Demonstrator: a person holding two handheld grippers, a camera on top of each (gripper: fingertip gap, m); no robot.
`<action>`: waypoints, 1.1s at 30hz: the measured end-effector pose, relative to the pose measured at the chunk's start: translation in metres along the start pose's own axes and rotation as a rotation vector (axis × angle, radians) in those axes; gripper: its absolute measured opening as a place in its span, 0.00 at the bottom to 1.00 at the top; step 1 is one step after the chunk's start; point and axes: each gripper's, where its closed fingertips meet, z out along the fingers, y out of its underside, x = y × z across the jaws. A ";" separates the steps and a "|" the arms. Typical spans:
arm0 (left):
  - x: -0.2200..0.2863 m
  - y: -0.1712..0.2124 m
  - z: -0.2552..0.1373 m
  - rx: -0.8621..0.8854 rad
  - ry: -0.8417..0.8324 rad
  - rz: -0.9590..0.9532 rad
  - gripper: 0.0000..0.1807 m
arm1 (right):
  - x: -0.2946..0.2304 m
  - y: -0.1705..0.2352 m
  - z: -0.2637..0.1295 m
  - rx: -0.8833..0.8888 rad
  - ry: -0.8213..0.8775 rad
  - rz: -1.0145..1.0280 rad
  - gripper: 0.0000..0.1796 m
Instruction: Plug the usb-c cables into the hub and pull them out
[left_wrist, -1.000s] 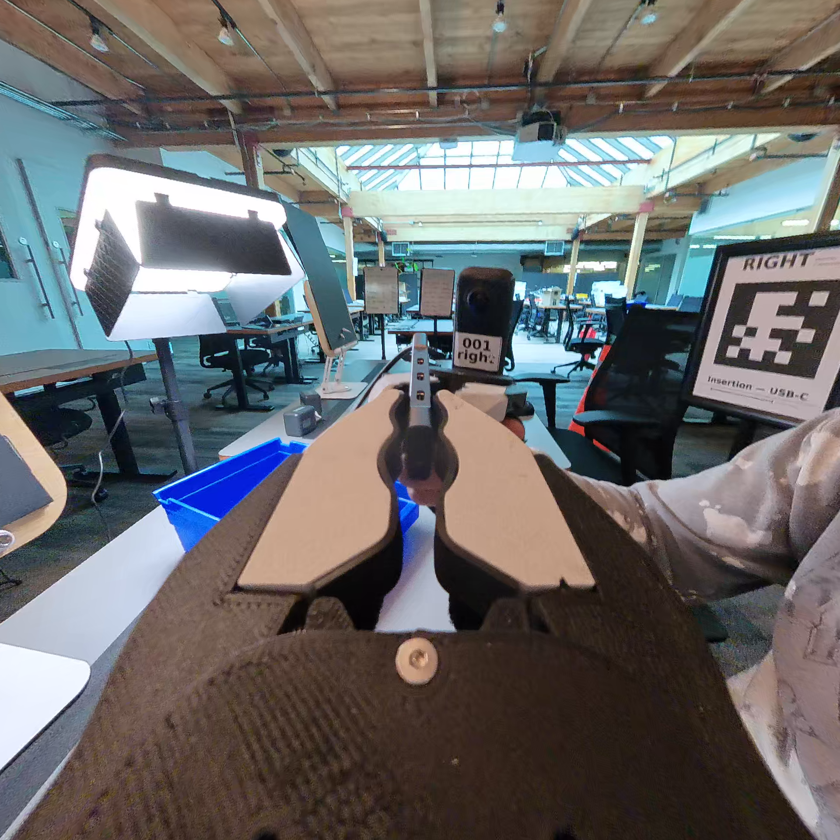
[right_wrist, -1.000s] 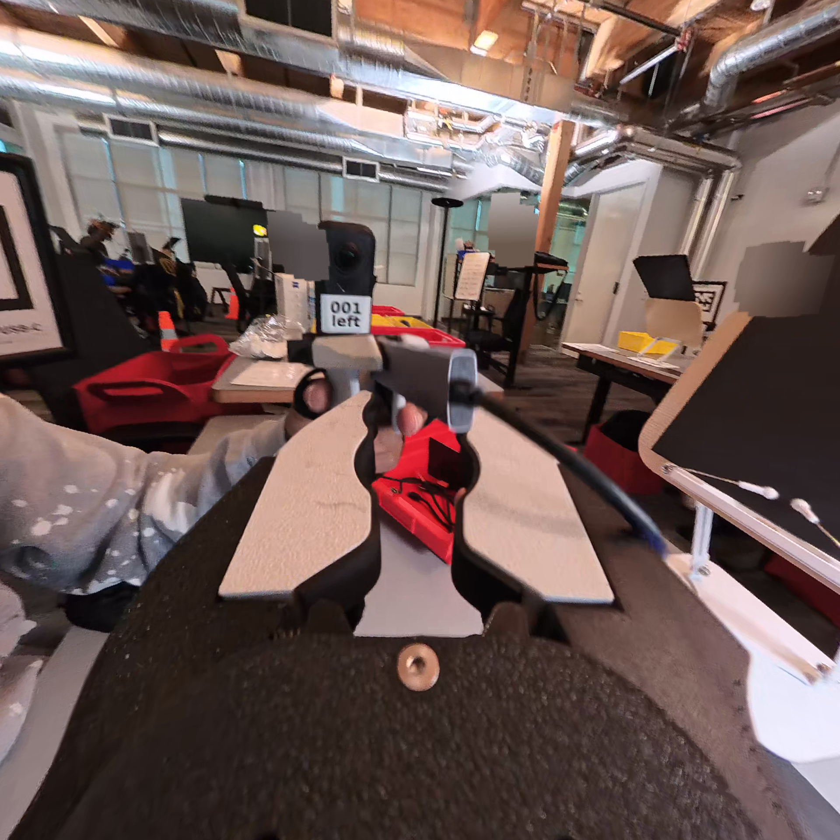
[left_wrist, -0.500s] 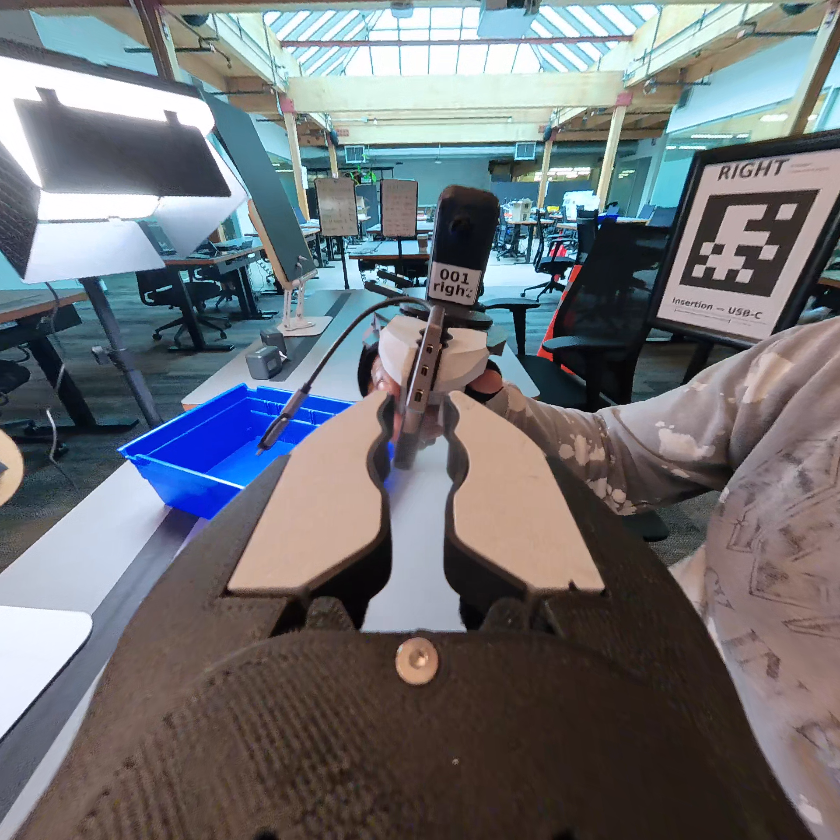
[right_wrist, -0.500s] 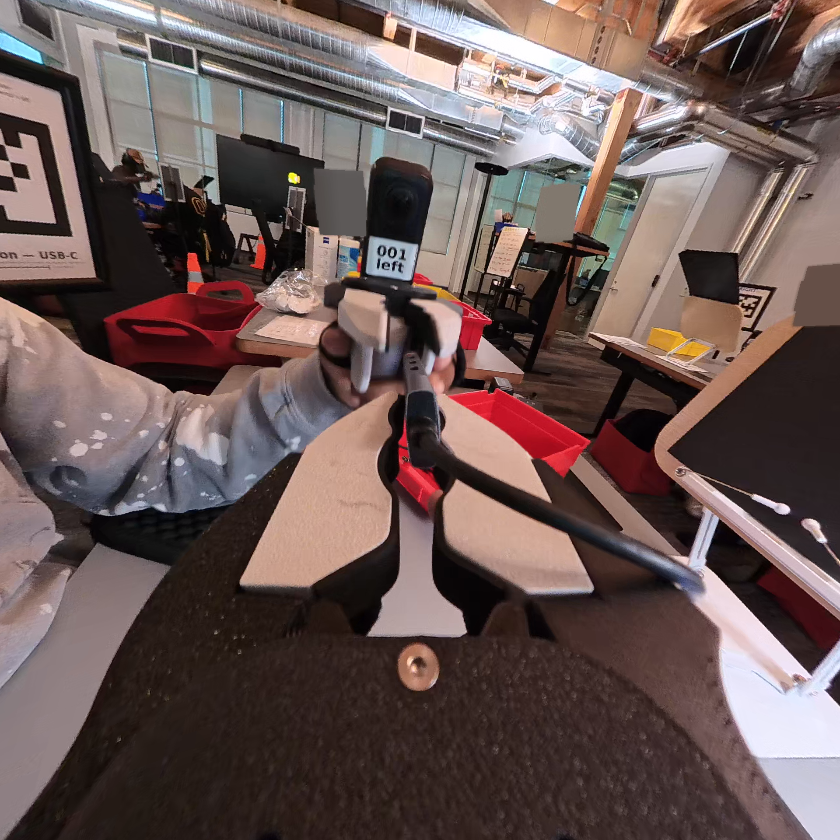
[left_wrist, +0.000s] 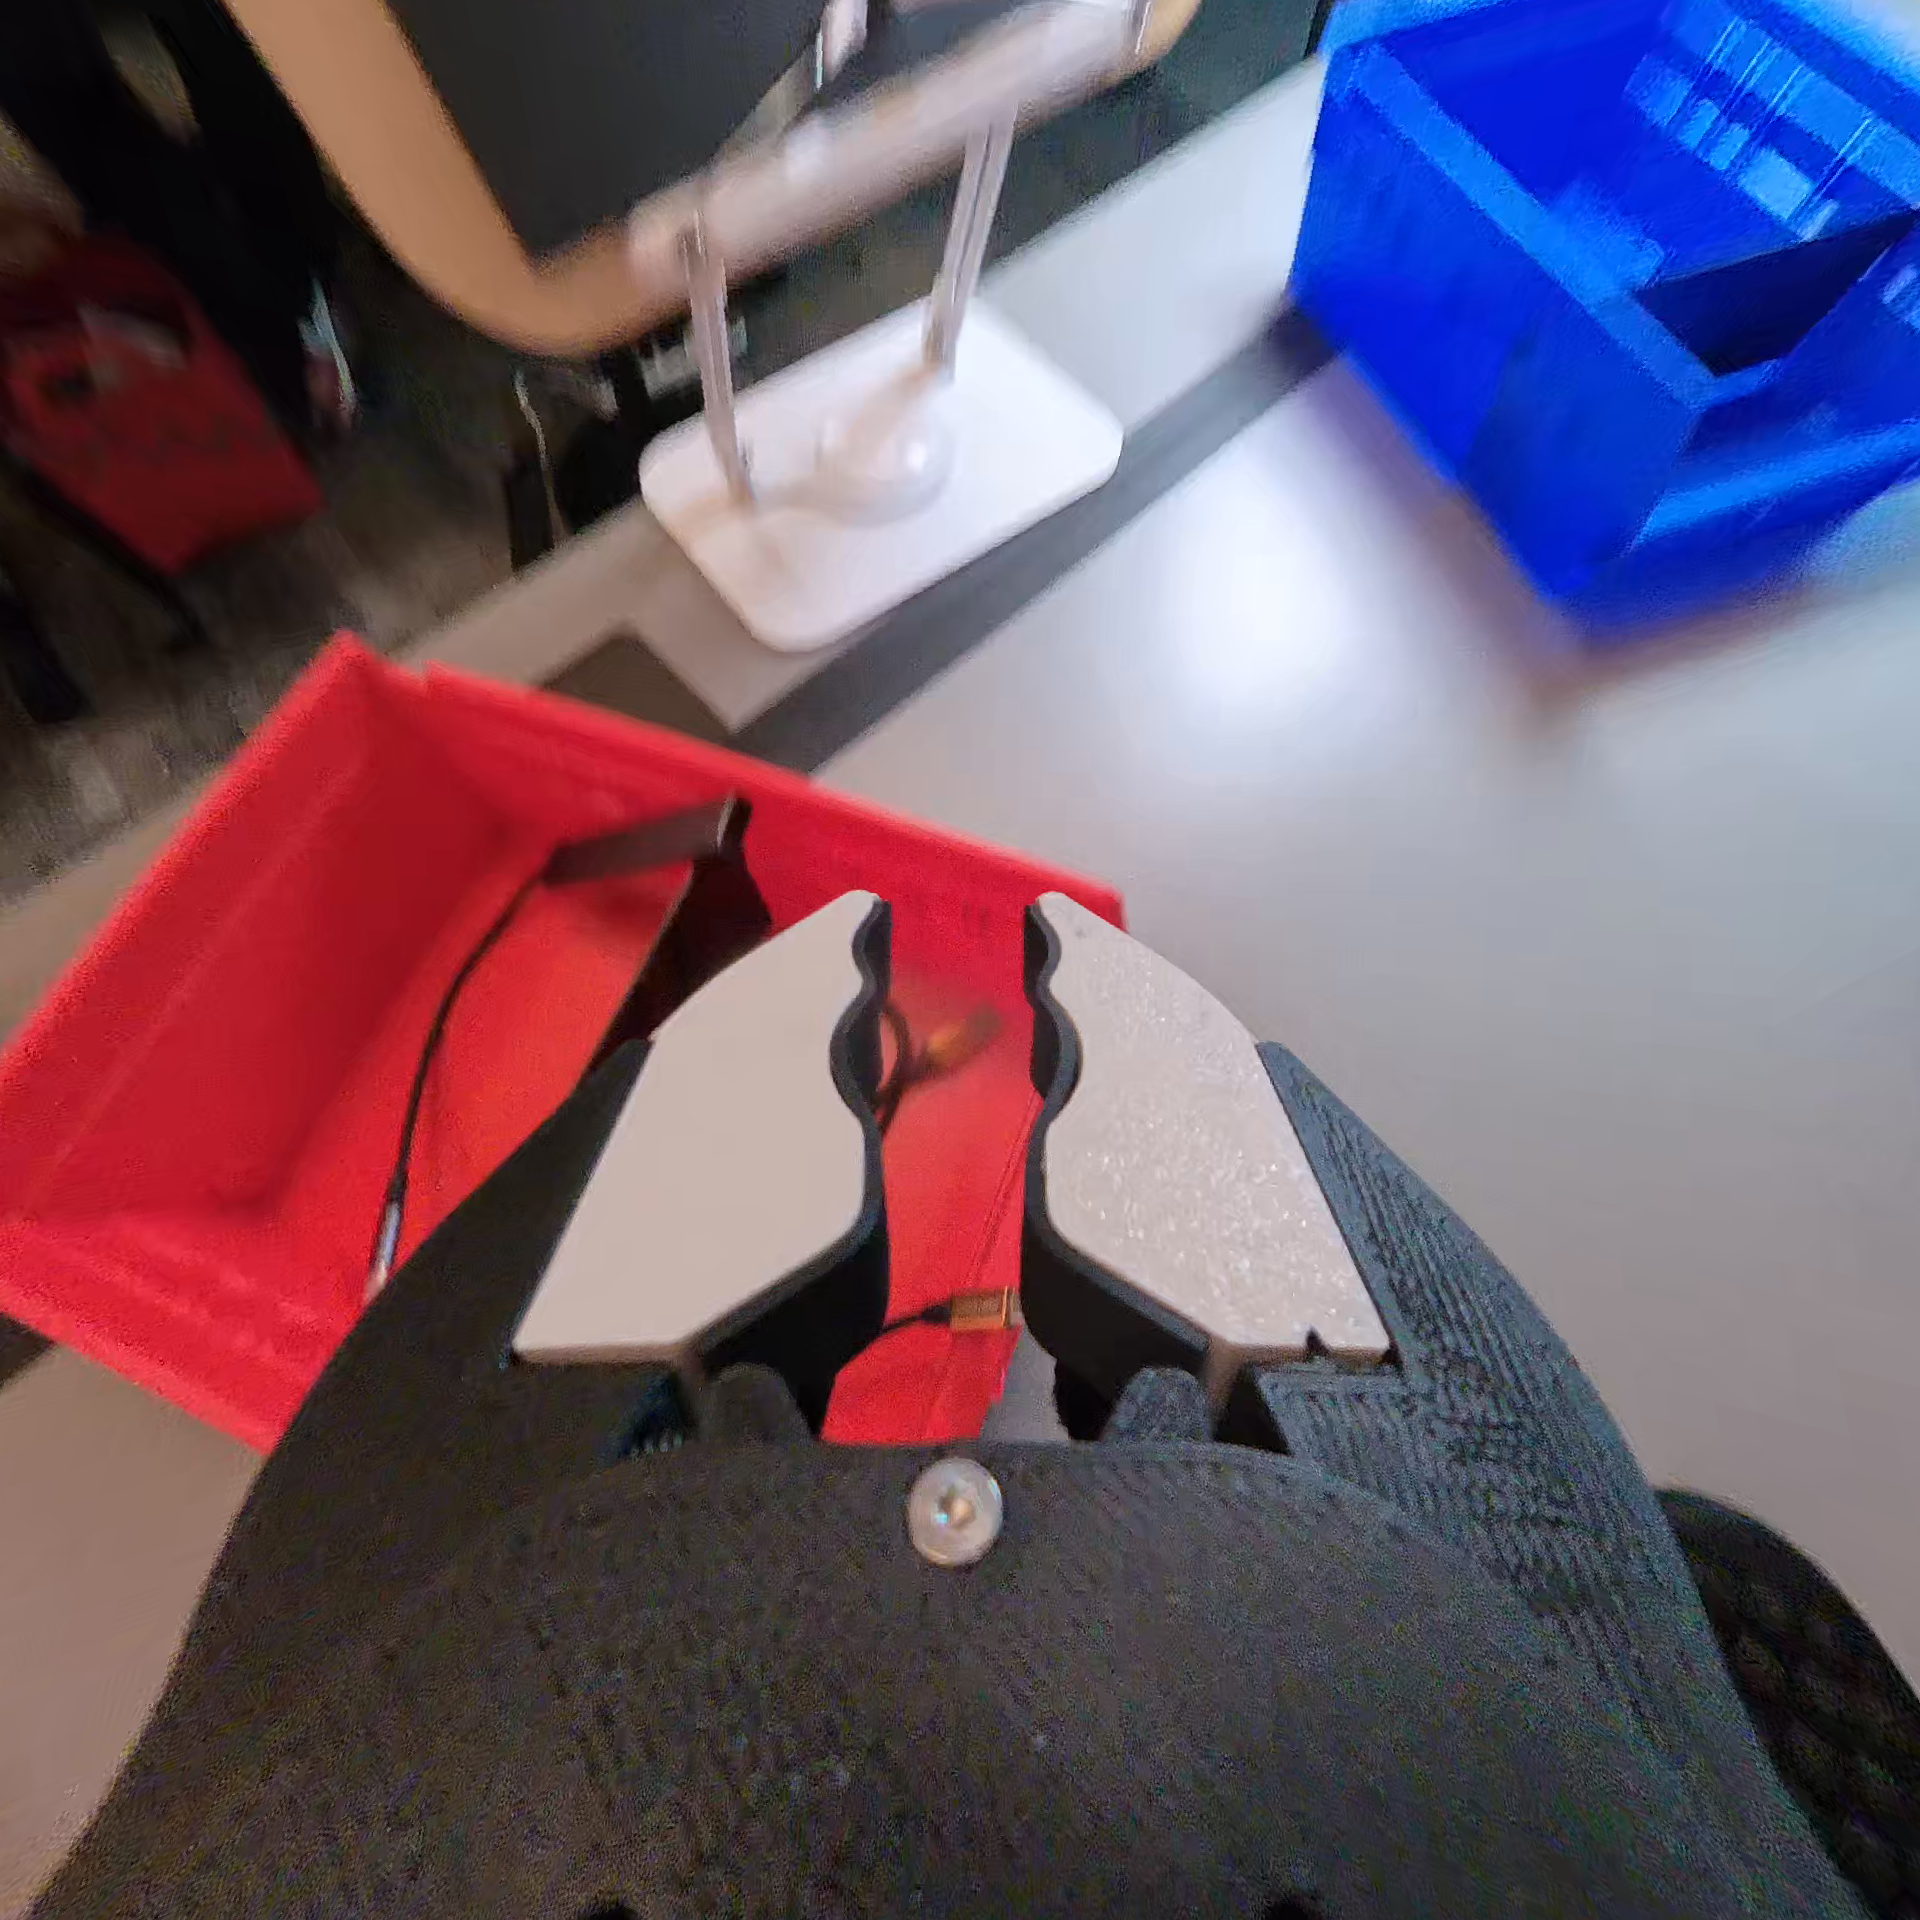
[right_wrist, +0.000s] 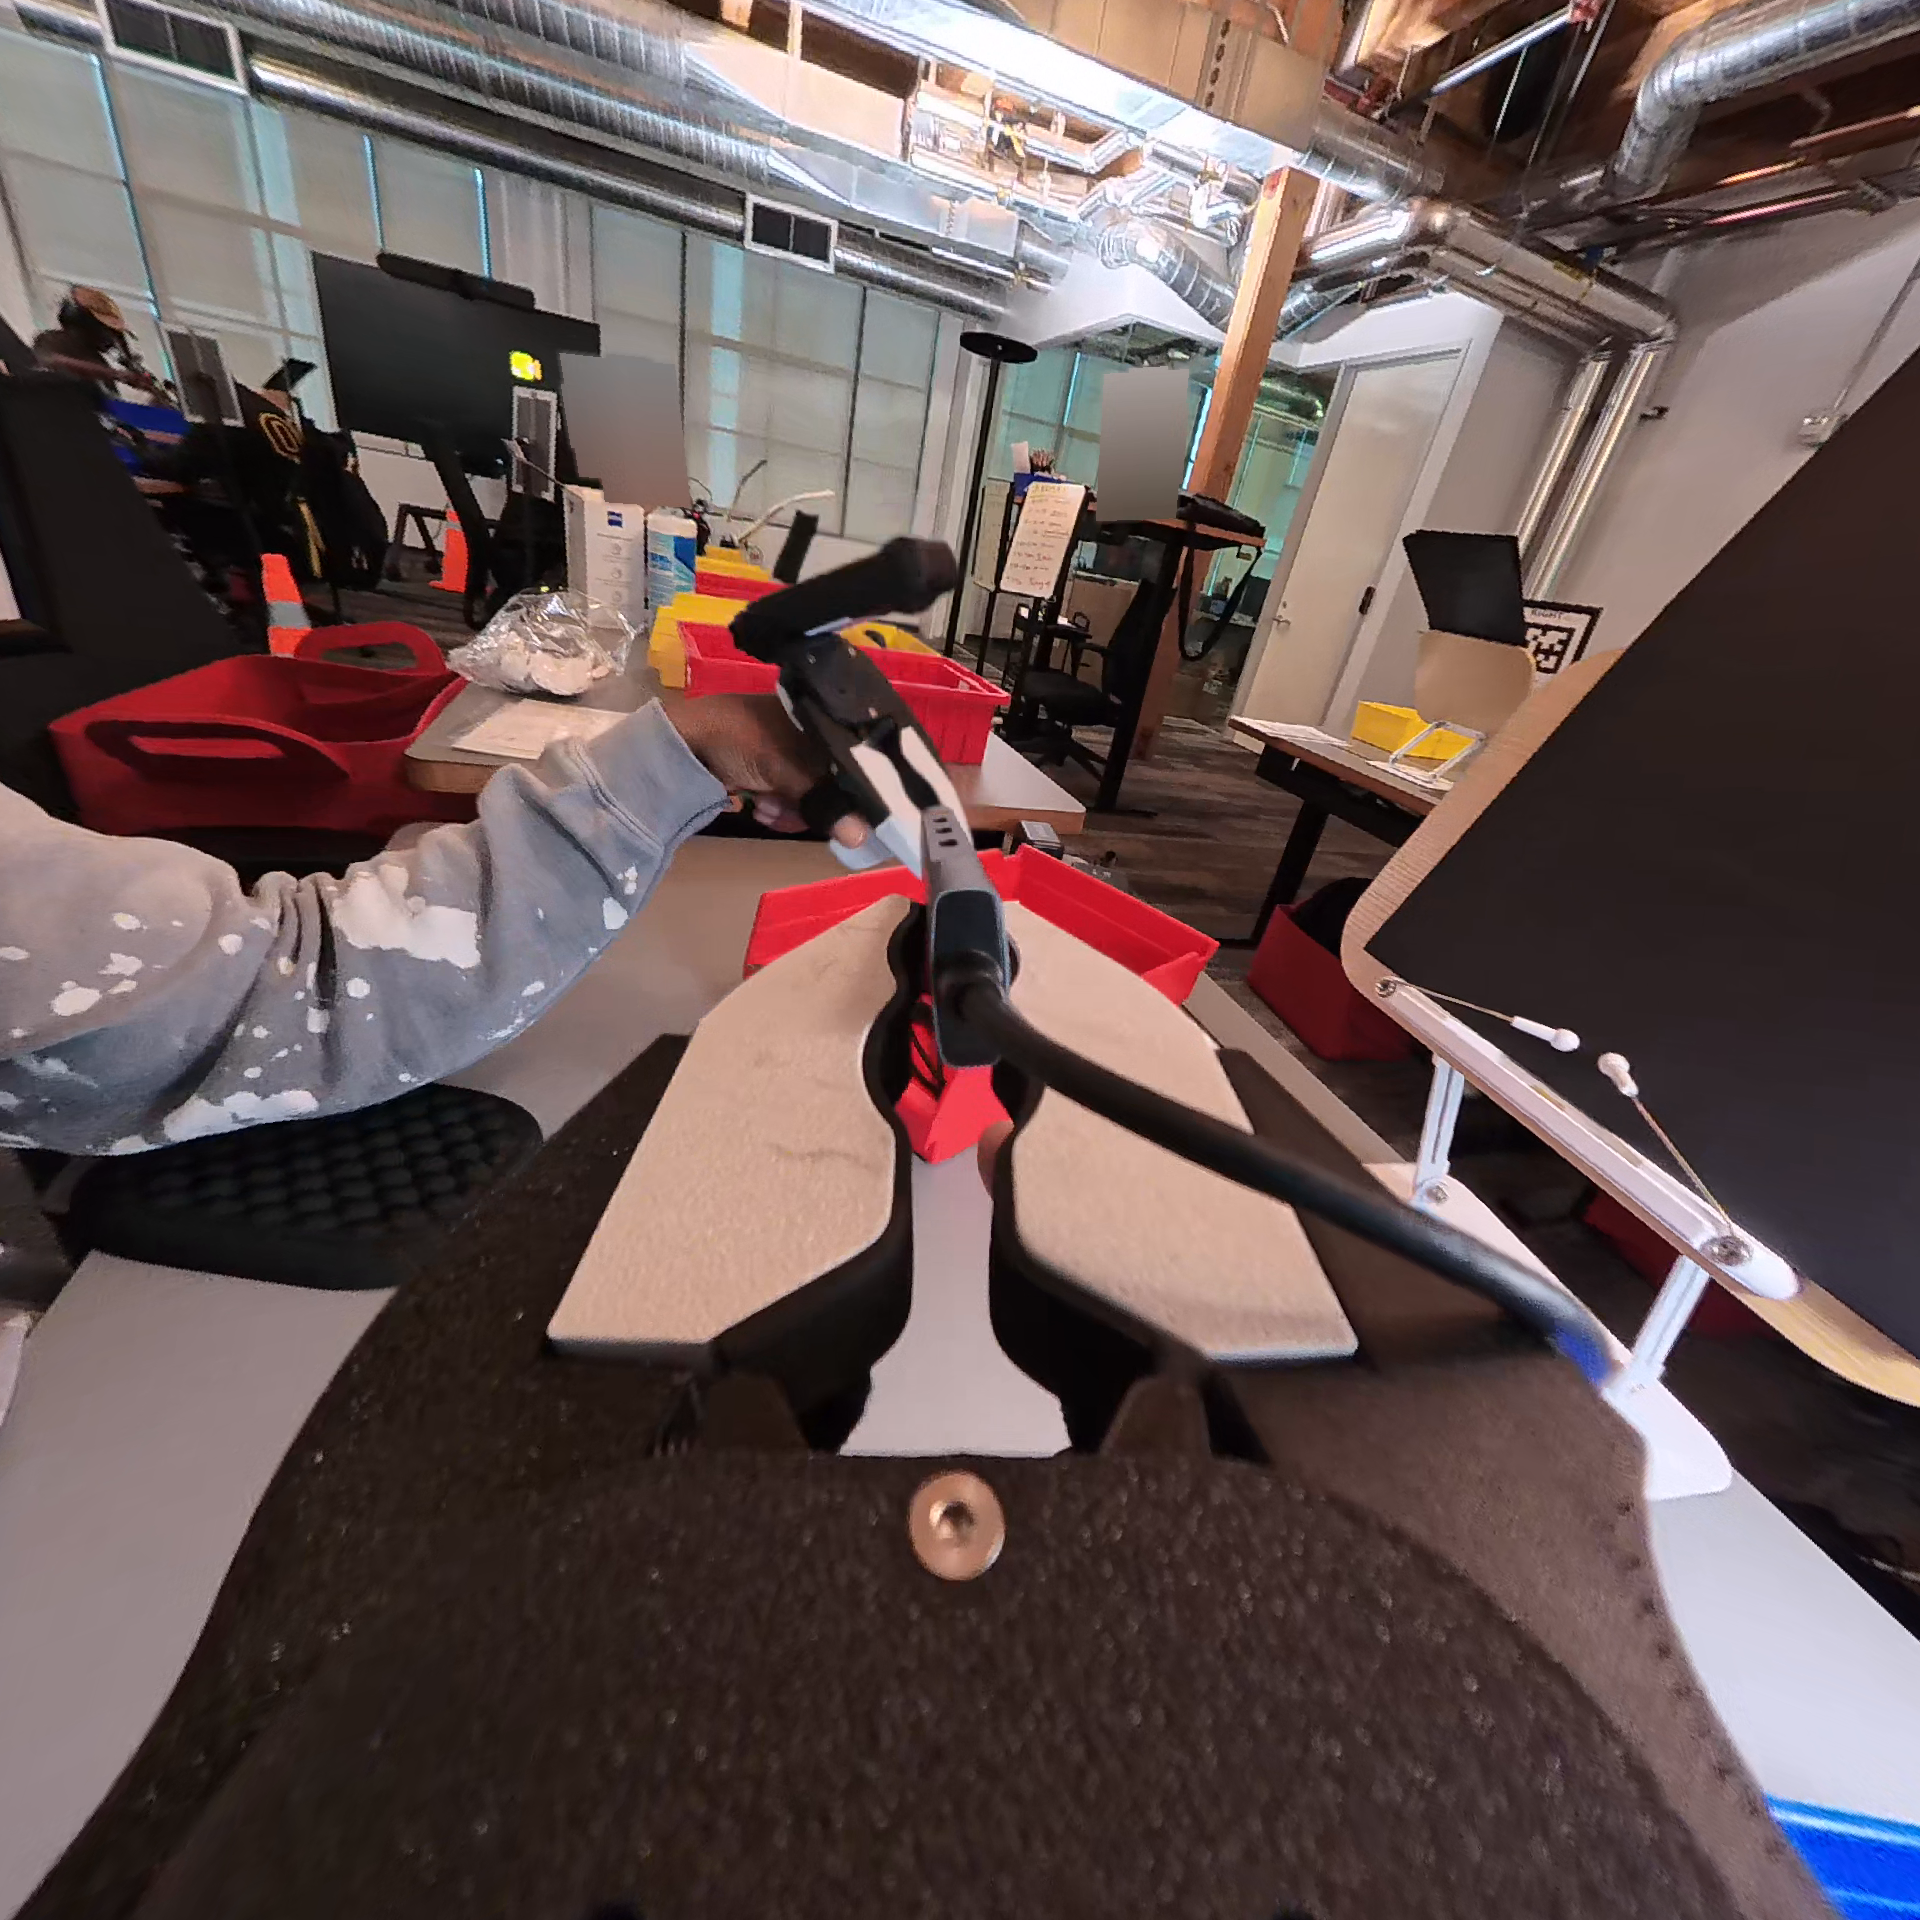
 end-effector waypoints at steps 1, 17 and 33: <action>-0.003 0.016 0.007 -0.081 0.006 -0.008 0.14 | 0.000 0.002 0.001 -0.007 0.003 -0.004 0.05; 0.007 0.139 0.007 -0.645 0.092 0.352 0.20 | 0.018 0.025 0.003 -0.064 0.035 0.025 0.05; -0.003 0.109 0.014 -0.480 0.091 0.430 0.00 | 0.015 0.024 0.001 -0.084 0.042 0.006 0.06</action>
